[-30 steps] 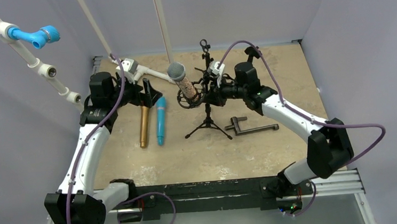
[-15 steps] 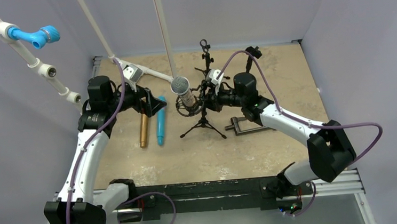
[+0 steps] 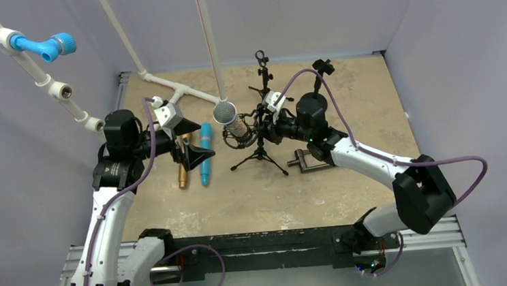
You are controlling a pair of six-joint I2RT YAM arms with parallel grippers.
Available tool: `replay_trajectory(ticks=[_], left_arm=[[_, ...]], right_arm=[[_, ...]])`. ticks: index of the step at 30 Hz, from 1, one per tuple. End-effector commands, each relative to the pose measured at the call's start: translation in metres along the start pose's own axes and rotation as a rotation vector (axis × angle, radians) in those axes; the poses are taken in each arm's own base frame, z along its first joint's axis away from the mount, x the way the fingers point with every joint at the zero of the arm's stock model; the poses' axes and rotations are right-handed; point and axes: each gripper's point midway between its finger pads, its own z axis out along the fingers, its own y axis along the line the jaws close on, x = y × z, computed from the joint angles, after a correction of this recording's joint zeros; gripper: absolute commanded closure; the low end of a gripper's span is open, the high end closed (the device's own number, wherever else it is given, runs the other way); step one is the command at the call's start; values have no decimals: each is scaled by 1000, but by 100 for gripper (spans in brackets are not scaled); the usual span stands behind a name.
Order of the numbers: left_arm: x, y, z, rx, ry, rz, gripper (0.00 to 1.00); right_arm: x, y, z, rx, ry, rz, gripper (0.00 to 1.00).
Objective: Remove the microphone from the stand
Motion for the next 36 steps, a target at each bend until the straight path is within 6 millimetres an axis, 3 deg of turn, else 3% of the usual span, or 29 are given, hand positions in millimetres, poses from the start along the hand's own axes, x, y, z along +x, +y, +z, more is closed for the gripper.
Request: replay_trajectory(ticks=[1,5,12,16,25,30,36], left_arm=[[-17,-13,6,76,-51,120,0],[-29,-21,18,113,-90,198,0],[-66,-9,34,102,-217,251,0],[-83,-13,43,149,-297,260,0],[-87,-18,59,196,-398,307,1],[-95,-21,61,211,-432,305,10],[-96,-27,66,248,-423,273,27]], right_arm=[[-10,-13,4,60,-13,14,100],[-4,-15,8,65,8,44,100],[4,-17,13,70,40,81,100],[5,-19,14,79,50,90,100],[13,-17,14,77,66,106,100],[18,-17,15,75,75,111,100],[20,-18,15,80,79,104,100]])
